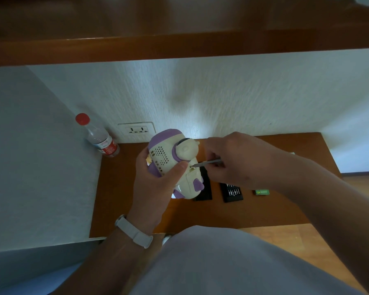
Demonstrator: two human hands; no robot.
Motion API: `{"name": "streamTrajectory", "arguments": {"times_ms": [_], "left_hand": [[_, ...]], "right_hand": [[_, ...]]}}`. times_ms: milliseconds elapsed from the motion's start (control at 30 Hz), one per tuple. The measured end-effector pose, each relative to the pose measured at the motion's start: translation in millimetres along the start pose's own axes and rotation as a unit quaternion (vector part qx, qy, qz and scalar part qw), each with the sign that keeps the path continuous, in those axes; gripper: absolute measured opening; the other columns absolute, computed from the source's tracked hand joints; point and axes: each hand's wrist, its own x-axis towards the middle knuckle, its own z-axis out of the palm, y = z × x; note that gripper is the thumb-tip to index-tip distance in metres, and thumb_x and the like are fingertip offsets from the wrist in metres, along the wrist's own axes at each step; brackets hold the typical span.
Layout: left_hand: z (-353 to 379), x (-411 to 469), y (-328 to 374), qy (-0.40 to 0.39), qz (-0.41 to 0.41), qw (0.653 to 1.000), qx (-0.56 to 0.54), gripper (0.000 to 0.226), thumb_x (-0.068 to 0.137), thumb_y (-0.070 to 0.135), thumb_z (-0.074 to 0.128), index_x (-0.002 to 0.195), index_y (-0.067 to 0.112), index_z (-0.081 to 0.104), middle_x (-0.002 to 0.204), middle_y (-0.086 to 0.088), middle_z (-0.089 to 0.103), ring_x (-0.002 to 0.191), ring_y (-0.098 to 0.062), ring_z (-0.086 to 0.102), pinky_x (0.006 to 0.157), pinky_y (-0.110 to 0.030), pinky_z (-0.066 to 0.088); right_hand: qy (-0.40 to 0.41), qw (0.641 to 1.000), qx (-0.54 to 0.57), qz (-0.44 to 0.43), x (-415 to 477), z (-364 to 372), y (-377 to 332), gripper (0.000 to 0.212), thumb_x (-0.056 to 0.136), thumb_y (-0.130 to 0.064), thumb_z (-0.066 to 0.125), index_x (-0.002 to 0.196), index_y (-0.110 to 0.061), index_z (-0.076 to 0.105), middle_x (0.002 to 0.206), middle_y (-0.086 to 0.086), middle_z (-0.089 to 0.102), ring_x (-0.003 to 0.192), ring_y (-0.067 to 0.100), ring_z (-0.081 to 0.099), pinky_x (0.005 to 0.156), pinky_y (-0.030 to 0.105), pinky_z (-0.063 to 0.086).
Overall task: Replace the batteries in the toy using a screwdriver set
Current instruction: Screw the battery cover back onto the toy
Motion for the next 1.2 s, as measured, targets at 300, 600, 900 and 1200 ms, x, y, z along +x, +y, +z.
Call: {"name": "streamTrajectory", "arguments": {"times_ms": [300, 600, 900, 1200], "left_hand": [[-7.3, 12.6, -23.7, -0.023, -0.08, 0.996, -0.025, 0.072, 0.061, 0.036, 0.084, 0.124, 0.043, 0.05, 0.102, 0.022, 0.071, 0.099, -0.002, 0.071, 0.061, -0.027, 0.06], [-36.4, 41.3, -72.8, -0.052, -0.164, 0.984, -0.047, 0.076, 0.063, 0.033, 0.085, 0.13, 0.039, 0.051, 0.124, 0.002, 0.066, 0.115, -0.022, 0.064, 0.074, -0.041, 0.063], [-46.3, 60.8, -113.0, -0.095, -0.197, 0.975, -0.048, 0.069, 0.071, 0.029, 0.087, 0.13, 0.039, 0.053, 0.118, 0.004, 0.07, 0.115, -0.023, 0.065, 0.074, -0.045, 0.063], [-50.4, 71.0, -124.8, -0.116, -0.208, 0.97, -0.043, 0.084, 0.057, 0.043, 0.09, 0.132, 0.04, 0.052, 0.127, 0.003, 0.065, 0.122, -0.025, 0.06, 0.094, -0.06, 0.055]], "right_hand": [[-0.007, 0.997, 0.062, 0.05, -0.4, 20.8, 13.7, 0.038, 0.084, -0.052, 0.043, 0.077, -0.019, 0.062, 0.057, -0.004, 0.056, 0.049, 0.012, 0.048, 0.051, 0.022, 0.041], [0.061, 0.916, 0.351, 0.183, -4.3, 67.6, 24.6, 0.02, 0.095, -0.026, 0.06, 0.075, -0.028, 0.063, 0.055, -0.017, 0.055, 0.048, -0.002, 0.046, 0.046, 0.01, 0.037], [0.036, 0.747, 0.594, 0.296, -2.6, 120.2, 16.4, 0.037, 0.1, -0.021, 0.051, 0.07, -0.028, 0.07, 0.048, -0.008, 0.043, 0.038, 0.008, 0.03, 0.037, 0.019, 0.027], [0.052, 0.691, 0.645, 0.322, -5.7, 136.5, 11.5, 0.032, 0.1, -0.019, 0.049, 0.074, -0.019, 0.068, 0.053, -0.002, 0.039, 0.043, 0.012, 0.028, 0.039, 0.021, 0.027]]}}
